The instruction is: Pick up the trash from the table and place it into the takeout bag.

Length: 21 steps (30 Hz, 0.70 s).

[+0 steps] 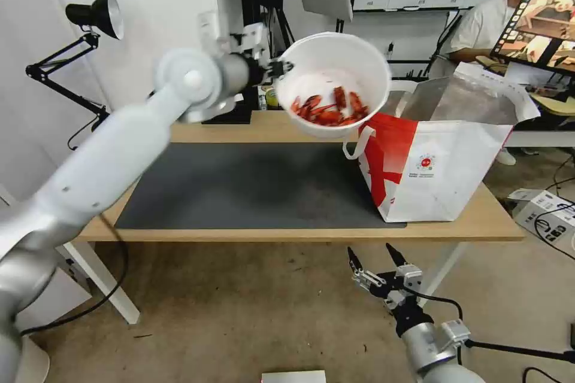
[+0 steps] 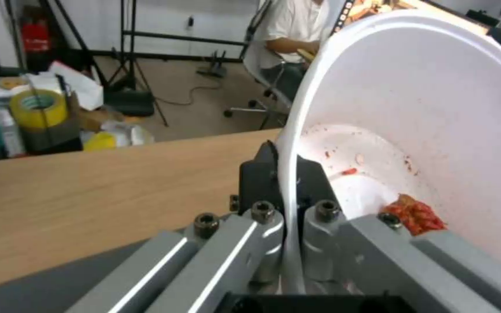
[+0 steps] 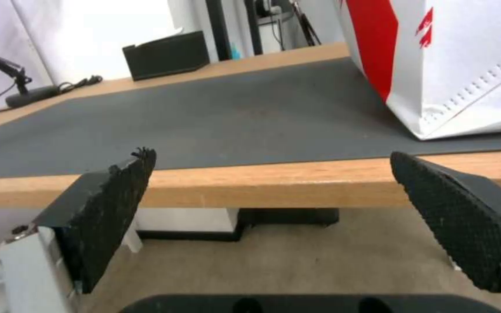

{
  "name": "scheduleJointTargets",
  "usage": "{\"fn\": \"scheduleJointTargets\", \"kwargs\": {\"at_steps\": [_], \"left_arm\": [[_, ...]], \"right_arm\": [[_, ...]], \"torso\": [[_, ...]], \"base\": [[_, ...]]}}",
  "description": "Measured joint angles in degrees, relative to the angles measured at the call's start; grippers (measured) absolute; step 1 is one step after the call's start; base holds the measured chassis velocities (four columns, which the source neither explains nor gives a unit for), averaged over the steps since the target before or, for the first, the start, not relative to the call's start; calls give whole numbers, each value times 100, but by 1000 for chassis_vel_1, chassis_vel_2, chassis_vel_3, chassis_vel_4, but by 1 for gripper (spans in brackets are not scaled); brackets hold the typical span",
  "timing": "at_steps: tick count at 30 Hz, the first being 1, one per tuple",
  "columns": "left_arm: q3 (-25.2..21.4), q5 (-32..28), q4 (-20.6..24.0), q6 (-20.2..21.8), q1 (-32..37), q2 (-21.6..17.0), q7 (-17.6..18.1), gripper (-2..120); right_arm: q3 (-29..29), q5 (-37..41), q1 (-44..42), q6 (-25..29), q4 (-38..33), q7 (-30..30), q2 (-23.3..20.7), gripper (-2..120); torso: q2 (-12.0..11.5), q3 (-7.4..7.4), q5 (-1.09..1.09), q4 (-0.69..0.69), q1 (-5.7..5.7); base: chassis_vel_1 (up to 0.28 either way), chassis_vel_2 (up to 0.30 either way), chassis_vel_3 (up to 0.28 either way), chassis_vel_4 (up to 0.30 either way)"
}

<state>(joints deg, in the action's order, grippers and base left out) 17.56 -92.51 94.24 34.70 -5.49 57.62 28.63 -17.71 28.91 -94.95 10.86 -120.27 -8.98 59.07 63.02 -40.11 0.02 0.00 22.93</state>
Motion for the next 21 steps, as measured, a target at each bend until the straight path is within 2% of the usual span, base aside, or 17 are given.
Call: {"fn": "scheduleJointTargets", "kwargs": {"at_steps": [4, 7, 9, 10, 11, 13, 15, 16, 18, 19, 21], "left_arm": [[58, -23, -192, 30, -159, 274, 56, 0], [110, -43, -577, 62, -431, 765, 147, 0], [114, -46, -630, 64, -465, 828, 155, 0], [124, -54, -917, 76, -628, 1157, 181, 0], [124, -54, -917, 76, -628, 1157, 181, 0], [130, -46, -1449, 80, -834, 1673, 270, 0], [135, -32, -1570, 80, -872, 1793, 282, 0], [149, 17, -1793, 80, -928, 1976, 296, 0], [255, 302, -2380, 46, -1019, 2486, 349, 0], [255, 302, -2380, 46, -1019, 2486, 349, 0], [435, 841, -2814, -272, -1017, 2894, 345, 0]], "right_arm": [[0, 0, 0, 0, 0, -1, 0, 100], [0, 0, 0, 0, 0, 0, 0, 100], [0, 0, 0, 0, 0, 0, 0, 100], [0, 0, 0, 0, 0, 0, 0, 100], [0, 0, 0, 0, 0, 0, 0, 100], [0, 0, 0, 0, 0, 0, 0, 100], [0, 1, 0, 0, 1, -1, 0, 100], [0, 0, 1, 1, 0, -1, 0, 100], [0, 1, 0, 0, 1, -1, 0, 100], [0, 1, 0, 0, 1, -1, 0, 100], [0, 0, 0, 0, 0, 0, 0, 100]], "torso": [[0, 0, -1, 0, 0], [0, 0, -1, 0, 0], [0, 0, 0, -1, 0], [0, 0, 0, -1, 0], [0, 0, 0, -1, 0], [0, 0, -1, 0, 0], [0, 0, 0, 1, 0], [0, 1, 0, -2, 0], [0, 1, 0, 0, 0], [0, 1, 0, 0, 0], [0, 0, 0, -2, 0]], "base": [[0, 0, 0, 0], [0, 0, 0, 0], [0, 0, 0, 0], [0, 0, 0, 0], [0, 0, 0, 0], [0, 0, 0, 0], [0, 0, 0, 0], [0, 0, 0, 0], [0, 0, 0, 0], [0, 0, 0, 0], [0, 0, 0, 0]]}}
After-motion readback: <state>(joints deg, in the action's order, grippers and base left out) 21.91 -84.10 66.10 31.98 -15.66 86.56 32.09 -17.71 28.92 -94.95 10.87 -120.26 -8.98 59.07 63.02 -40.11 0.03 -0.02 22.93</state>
